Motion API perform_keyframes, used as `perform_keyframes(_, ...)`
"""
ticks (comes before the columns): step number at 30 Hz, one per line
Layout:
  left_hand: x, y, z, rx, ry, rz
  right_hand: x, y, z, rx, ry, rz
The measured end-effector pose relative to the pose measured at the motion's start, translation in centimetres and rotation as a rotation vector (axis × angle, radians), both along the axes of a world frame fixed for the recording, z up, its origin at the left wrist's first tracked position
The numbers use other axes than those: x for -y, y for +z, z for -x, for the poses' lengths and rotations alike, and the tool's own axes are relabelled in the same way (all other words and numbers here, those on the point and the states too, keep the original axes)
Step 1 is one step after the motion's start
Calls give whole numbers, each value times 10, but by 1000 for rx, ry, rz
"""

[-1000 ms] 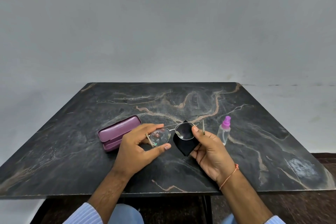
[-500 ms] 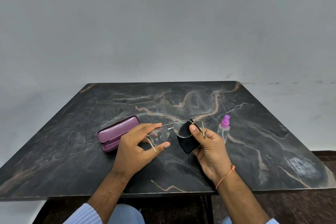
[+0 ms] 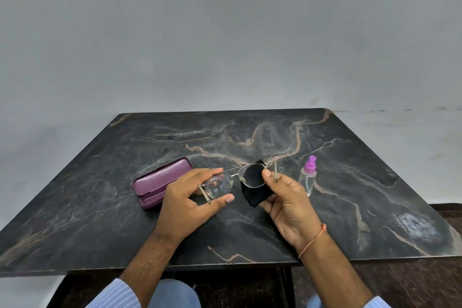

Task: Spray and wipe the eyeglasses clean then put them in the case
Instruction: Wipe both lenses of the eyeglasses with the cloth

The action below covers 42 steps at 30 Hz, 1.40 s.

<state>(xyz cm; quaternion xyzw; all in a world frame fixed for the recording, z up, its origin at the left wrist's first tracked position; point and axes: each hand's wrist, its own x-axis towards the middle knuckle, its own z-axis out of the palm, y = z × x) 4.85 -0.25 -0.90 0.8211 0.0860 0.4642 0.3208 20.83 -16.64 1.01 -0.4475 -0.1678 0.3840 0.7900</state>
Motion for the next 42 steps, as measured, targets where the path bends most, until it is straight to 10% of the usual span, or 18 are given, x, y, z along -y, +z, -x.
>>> perform_keyframes(42,-6,-3,1,-6,12,-13,-2,3,3,-53,-21,-40)
